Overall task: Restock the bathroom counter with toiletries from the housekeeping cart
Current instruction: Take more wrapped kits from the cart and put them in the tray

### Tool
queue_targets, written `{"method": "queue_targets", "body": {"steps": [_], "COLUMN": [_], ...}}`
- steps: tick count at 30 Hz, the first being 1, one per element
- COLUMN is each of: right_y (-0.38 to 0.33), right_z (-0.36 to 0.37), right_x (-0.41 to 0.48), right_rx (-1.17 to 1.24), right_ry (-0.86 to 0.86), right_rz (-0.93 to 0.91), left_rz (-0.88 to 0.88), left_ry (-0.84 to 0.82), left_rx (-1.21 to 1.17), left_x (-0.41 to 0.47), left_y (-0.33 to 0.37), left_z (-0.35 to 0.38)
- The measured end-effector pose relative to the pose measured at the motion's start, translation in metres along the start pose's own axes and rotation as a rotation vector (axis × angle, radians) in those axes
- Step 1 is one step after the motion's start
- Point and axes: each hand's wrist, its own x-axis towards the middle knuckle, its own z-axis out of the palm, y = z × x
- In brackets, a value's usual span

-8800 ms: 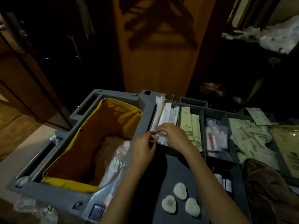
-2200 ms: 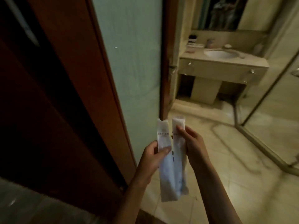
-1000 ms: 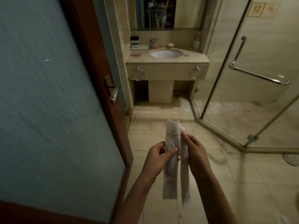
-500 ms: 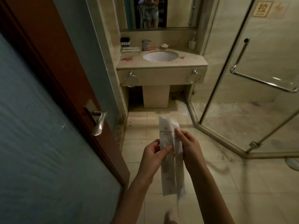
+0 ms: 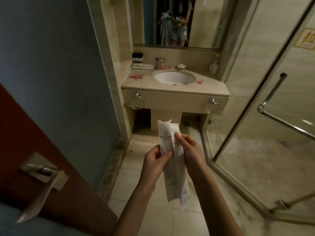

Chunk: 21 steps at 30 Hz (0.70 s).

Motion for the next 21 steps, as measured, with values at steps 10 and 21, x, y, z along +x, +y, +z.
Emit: {"method": "queue_targets", "body": {"steps": [10,21], "right_y": [-0.002,-0.014], "right_z": [0.004,0.061], "right_x": [0.120,0.283], "right_rx": [0.066,0.157], "right_ry": [-0.053,0.061], "right_rz": [0.096,0.112], "left_rz": [-0.092,-0.077], "left_ry": [0.061,-0.048], "left_rx": [0.051,0.098], "left_x": [0.118,0.299], "left_y": [0.007,0.038], "left_z": [0.011,-0.026]}}
